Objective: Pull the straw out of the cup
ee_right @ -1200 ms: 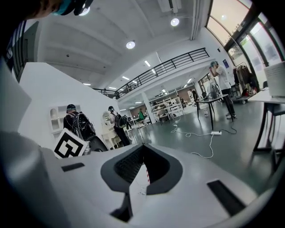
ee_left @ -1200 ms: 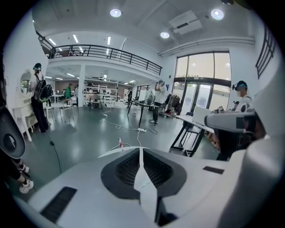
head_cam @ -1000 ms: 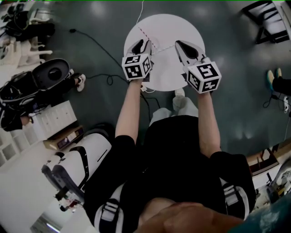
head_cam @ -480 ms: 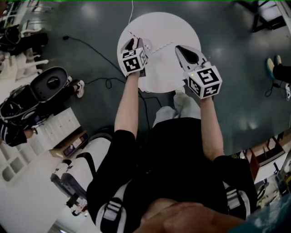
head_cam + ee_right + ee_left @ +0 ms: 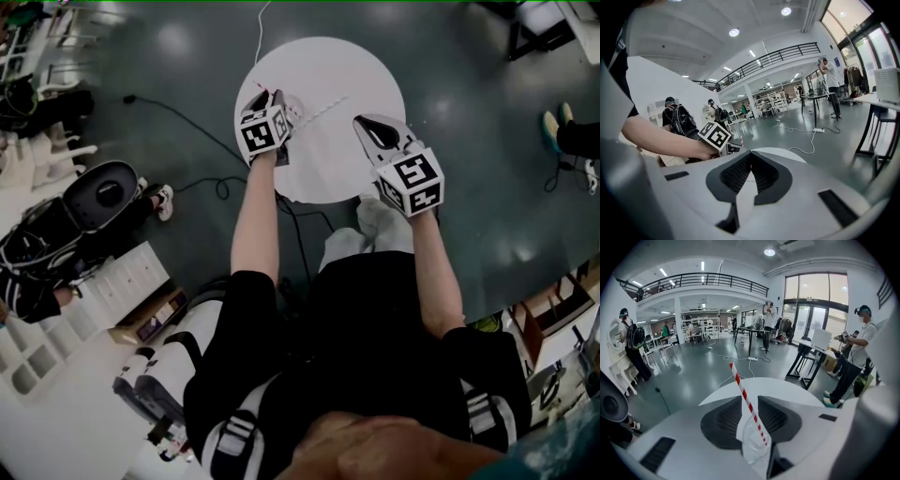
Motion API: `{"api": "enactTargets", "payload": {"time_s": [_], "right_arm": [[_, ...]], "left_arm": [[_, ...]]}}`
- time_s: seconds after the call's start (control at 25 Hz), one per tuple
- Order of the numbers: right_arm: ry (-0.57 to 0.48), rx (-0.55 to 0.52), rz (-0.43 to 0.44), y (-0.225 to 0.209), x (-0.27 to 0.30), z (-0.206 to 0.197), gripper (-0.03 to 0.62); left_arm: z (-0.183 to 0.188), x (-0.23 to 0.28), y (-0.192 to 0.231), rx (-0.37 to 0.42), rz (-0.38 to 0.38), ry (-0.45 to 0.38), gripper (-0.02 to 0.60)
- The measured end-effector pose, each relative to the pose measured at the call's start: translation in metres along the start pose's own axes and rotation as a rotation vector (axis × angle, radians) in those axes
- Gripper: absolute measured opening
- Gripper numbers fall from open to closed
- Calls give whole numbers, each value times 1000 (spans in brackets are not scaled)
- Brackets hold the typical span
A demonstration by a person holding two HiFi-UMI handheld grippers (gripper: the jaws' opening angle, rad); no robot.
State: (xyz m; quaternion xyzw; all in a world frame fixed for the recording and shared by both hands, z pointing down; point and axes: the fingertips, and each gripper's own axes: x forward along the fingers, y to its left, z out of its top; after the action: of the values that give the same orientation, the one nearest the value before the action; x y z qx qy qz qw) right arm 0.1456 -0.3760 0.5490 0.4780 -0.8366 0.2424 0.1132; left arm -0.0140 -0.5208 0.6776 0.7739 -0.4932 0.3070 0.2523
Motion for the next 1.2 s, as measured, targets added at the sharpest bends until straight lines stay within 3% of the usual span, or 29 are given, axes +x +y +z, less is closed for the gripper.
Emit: {"api": "enactTargets", "payload": {"time_s": [0.08,0.2,0.52,0.76,1.2], "right_arm": [[3,3,7,0,-2,-3,15],[-1,1,8,3,-7,1,15],[-18,-18,24,20,-15,8,15],[-59,-30,53,37,-15,17,15],[-115,-102,135,95,-25,38,15]], "left_arm": [[-2,0,0,4,6,10,60],[2,-8,-3,-3,-3,-10,32],[22,-57,-11,-7,-53,-129,28],[29,-100,-35,60,-74,-225,28],[42,-217,-43,-11,-52,-454,28]]}}
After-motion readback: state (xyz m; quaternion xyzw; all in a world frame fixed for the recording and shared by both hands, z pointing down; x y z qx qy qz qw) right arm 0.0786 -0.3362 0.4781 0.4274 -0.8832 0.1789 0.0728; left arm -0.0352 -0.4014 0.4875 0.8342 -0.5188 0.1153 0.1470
